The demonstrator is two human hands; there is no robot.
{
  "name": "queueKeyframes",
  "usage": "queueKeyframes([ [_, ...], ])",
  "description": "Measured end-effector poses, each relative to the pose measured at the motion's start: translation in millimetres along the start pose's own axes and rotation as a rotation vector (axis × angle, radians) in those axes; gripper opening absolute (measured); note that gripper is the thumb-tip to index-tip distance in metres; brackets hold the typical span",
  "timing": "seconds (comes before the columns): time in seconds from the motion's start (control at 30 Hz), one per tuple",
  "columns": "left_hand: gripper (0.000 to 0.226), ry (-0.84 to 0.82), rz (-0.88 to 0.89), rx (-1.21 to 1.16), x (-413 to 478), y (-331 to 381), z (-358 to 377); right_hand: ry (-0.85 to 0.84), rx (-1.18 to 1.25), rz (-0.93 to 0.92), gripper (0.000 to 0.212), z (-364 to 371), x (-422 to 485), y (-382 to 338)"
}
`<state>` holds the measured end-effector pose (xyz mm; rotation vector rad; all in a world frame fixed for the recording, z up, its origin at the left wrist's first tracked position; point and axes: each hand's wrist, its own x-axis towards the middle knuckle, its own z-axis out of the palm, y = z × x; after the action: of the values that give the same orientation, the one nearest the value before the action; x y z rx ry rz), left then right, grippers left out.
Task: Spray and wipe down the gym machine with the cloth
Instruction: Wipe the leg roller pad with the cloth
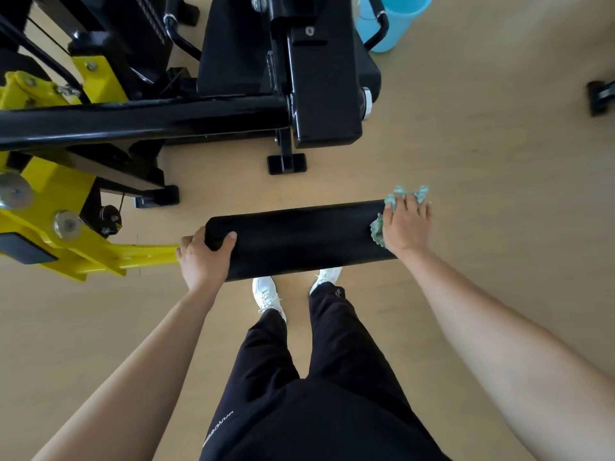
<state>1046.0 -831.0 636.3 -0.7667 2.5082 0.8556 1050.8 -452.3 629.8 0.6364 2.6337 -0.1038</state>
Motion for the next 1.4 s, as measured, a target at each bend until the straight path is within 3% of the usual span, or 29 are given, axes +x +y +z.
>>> queueKeyframes([
  [0.17, 0.061, 0.059, 0.000, -0.089, -20.8, -5.5, -0.7, -0.092, 0.018, 0.079, 0.053, -3.1, 5.9, -25.5],
  [0.33, 0.061, 0.068, -0.002, -0.134, -40.6, -19.9, -0.8, -0.103, 0.003, -0.222, 0.054, 0.3, -11.2, -83.3],
  [0.53, 0.042, 0.017, 0.005, -0.165, -55.1, -46.8, 1.5, -0.123, -0.008, -0.536, 0.050, 15.0, -55.9, -168.7],
  [0.7, 0.060, -0.060, -0.055, -0.187, -59.1, -59.4, 2.6, -0.191, -0.028, -0.822, 0.058, 28.1, -95.9, -239.6],
  [0.87, 0.058, -0.153, -0.054, -0.174, -57.3, -63.5, -2.1, -0.118, -0.188, -1.075, 0.067, 44.2, -117.0, -265.2],
  [1.0, 0.053, -0.148, -0.107, -0.141, -47.5, -58.8, -11.5, -0.083, -0.111, -0.938, 0.067, 40.0, -107.7, -236.3],
  [1.2, 0.047, -0.015, -0.014, -0.273, -30.9, -28.6, -15.4, -0.064, -0.065, -0.627, 0.065, 23.7, -79.8, -143.8],
  [1.4, 0.051, -0.036, -0.007, -0.077, 1.6, -2.8, -7.5, -0.019, -0.034, -0.233, 0.062, 12.1, -40.2, -32.7],
])
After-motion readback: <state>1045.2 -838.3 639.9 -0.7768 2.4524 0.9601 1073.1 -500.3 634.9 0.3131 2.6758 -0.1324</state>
